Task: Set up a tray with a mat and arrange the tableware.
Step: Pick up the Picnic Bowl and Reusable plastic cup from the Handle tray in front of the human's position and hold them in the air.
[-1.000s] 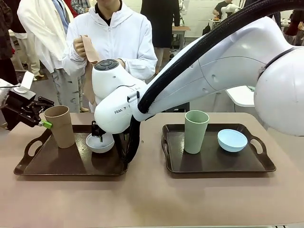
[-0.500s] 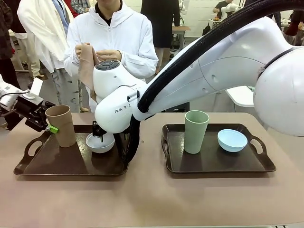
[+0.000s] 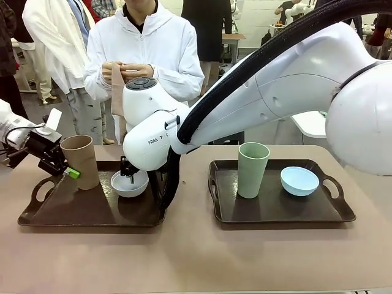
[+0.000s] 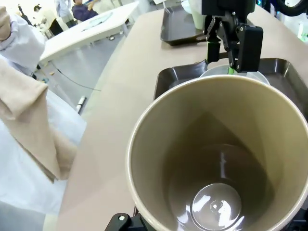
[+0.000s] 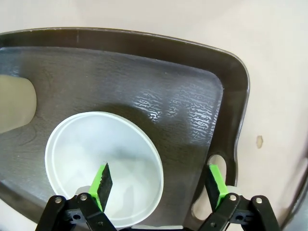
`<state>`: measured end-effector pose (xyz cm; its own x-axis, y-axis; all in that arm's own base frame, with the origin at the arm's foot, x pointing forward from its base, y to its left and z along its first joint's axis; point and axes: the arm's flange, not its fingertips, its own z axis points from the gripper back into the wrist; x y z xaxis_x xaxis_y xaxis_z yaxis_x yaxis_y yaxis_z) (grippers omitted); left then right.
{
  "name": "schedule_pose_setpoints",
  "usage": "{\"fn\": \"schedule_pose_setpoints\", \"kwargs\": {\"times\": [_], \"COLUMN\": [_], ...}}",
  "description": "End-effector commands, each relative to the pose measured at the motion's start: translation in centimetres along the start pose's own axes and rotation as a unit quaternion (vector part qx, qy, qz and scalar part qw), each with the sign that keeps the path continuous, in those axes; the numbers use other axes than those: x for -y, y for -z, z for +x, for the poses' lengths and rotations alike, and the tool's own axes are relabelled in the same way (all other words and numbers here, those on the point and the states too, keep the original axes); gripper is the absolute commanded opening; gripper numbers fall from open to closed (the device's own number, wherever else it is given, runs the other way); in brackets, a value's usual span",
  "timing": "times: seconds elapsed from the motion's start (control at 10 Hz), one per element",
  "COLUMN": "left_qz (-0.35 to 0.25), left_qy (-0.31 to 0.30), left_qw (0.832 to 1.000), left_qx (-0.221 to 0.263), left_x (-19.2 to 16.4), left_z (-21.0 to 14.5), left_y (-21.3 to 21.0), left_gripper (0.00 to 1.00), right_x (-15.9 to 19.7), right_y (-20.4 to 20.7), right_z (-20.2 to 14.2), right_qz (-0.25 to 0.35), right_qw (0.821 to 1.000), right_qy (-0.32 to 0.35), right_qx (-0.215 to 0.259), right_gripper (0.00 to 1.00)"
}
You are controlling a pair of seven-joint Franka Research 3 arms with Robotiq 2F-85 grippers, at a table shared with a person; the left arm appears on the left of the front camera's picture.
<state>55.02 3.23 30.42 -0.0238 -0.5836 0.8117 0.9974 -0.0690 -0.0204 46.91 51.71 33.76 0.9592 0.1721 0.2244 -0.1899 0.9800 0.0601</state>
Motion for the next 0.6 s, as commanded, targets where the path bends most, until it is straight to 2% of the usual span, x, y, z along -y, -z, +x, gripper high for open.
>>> {"fn": "schedule_pose_setpoints", "kwargs": {"times": [0.0, 0.1, 0.2, 0.3, 0.5], "left_qz": [0.006, 0.004, 0.003, 0.003, 0.002], "left_qy": [0.009, 0.008, 0.009, 0.012, 0.011], "left_qw": [1.000, 1.000, 1.000, 1.000, 1.000], "left_qx": [0.000, -0.001, 0.001, 0.002, 0.001], "left_x": [-0.65, -0.45, -0.35, -0.37, -0.34], "left_z": [0.19, 0.11, 0.12, 0.07, 0.09], "left_y": [-0.07, -0.15, -0.21, -0.21, -0.19], "left_gripper": [0.87, 0.45, 0.32, 0.00, 0.00], "right_x": [0.05, 0.02, 0.00, 0.10, 0.17], "right_y": [0.17, 0.20, 0.21, 0.25, 0.30], "right_z": [0.44, 0.34, 0.30, 0.31, 0.30], "right_qz": [0.021, 0.020, 0.023, 0.023, 0.021], "right_qw": [1.000, 1.000, 1.000, 1.000, 1.000], "right_qy": [-0.021, -0.019, -0.018, -0.018, -0.016], "right_qx": [-0.002, -0.009, -0.009, -0.009, -0.013], "right_gripper": [0.87, 0.41, 0.28, 0.00, 0.00]}}
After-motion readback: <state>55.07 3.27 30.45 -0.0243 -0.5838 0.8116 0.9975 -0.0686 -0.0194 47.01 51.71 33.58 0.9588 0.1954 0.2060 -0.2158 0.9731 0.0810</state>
